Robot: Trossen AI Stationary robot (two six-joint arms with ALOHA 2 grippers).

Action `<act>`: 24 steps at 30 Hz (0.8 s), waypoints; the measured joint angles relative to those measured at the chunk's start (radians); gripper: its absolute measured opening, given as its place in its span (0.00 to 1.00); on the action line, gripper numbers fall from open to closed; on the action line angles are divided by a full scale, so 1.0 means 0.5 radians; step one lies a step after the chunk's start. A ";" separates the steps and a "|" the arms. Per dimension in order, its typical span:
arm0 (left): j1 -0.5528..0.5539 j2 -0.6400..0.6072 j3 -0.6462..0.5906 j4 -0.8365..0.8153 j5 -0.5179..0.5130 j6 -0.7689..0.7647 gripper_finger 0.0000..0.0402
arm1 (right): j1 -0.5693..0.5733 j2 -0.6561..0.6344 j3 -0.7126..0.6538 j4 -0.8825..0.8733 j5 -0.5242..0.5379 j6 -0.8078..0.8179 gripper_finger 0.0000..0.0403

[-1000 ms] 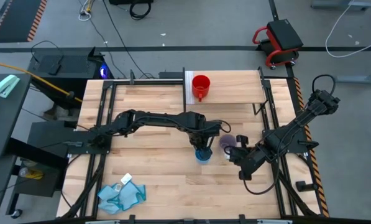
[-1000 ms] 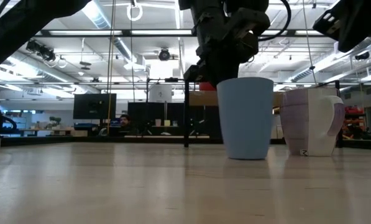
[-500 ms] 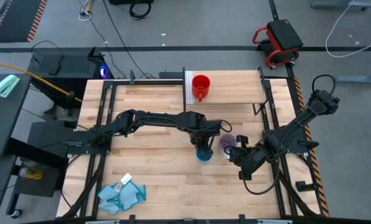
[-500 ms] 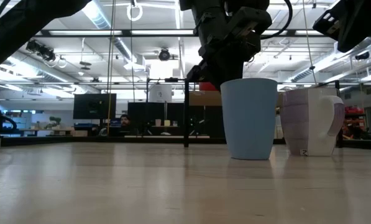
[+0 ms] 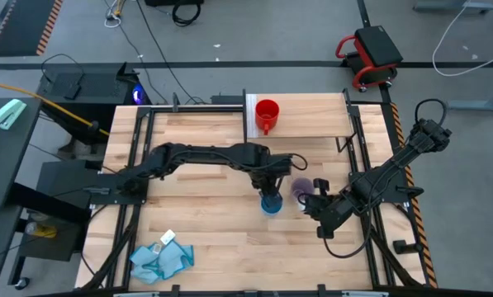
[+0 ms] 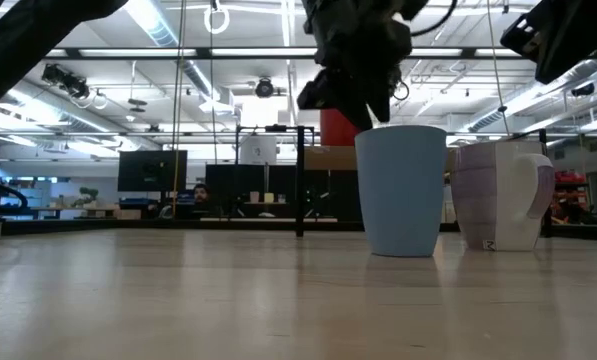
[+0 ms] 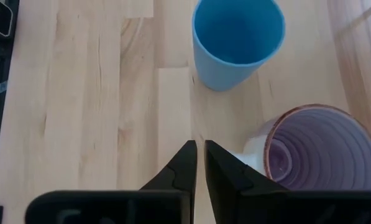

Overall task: Stack small to large cups/mugs on shelf
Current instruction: Put the blue cup on the shelf

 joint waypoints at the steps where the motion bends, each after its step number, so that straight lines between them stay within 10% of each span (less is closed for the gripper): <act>1: 0.000 -0.019 0.000 -0.017 0.000 0.001 0.33 | 0.000 0.001 0.000 0.008 0.001 -0.006 0.10; 24: 0.003 -0.098 -0.005 -0.819 -0.476 0.064 0.27 | -0.698 0.018 0.506 -0.040 -0.318 -0.415 0.10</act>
